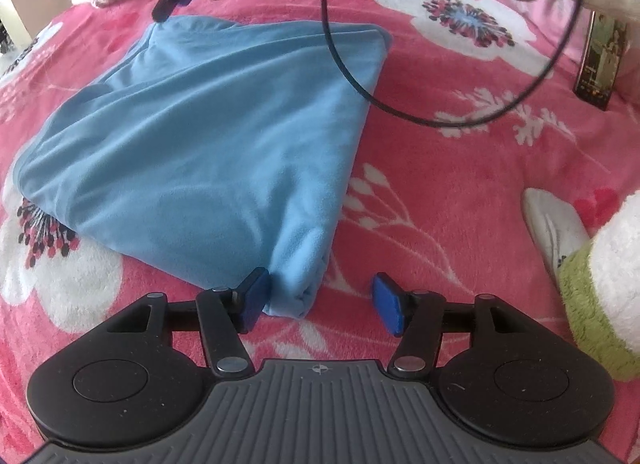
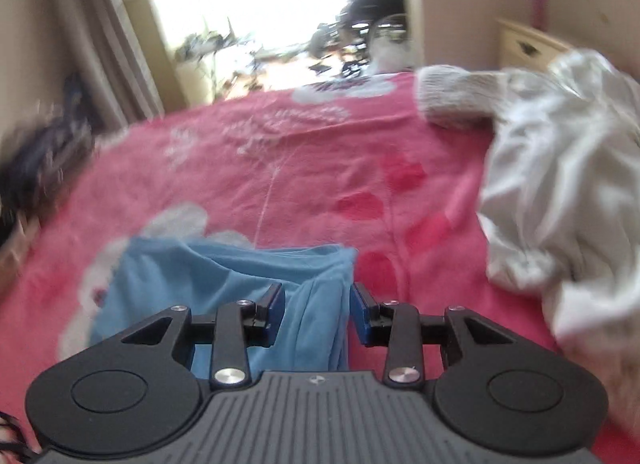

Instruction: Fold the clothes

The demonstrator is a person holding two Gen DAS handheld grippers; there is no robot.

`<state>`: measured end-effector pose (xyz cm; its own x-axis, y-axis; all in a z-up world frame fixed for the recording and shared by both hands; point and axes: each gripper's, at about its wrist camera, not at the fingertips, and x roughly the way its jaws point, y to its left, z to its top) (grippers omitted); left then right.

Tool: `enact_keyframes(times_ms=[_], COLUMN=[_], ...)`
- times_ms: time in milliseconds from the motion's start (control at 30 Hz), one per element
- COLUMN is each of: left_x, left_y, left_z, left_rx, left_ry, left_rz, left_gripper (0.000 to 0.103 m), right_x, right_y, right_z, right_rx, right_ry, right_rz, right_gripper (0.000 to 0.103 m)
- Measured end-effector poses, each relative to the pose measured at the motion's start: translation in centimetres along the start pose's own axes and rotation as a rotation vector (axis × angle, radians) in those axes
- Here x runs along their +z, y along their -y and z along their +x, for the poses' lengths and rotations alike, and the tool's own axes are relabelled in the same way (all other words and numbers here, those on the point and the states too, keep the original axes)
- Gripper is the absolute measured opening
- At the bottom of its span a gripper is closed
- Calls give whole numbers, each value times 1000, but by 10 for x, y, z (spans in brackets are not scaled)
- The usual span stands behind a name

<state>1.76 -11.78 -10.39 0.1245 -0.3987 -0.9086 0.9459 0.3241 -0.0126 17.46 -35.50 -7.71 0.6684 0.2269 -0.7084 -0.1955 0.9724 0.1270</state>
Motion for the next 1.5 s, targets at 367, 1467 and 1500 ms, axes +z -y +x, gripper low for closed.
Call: enact_keyframes(times_ms=[367,1467,1500], left_x=[-4,-15,-15], left_y=[-2,-7,-8], left_z=[-1,-5,-5], left_rx=[-18,-27,-29], left_ry=[17,91,94], left_rz=[-18,4,1], left_gripper=[59,59,59], right_x=[2,19,20], right_y=[-11,14,3], right_z=[11,42,43], right_rx=[-31,201,251], right_ry=[32,-2,-19], right_rz=[-132,-10,-47], right_gripper=[2,6,6])
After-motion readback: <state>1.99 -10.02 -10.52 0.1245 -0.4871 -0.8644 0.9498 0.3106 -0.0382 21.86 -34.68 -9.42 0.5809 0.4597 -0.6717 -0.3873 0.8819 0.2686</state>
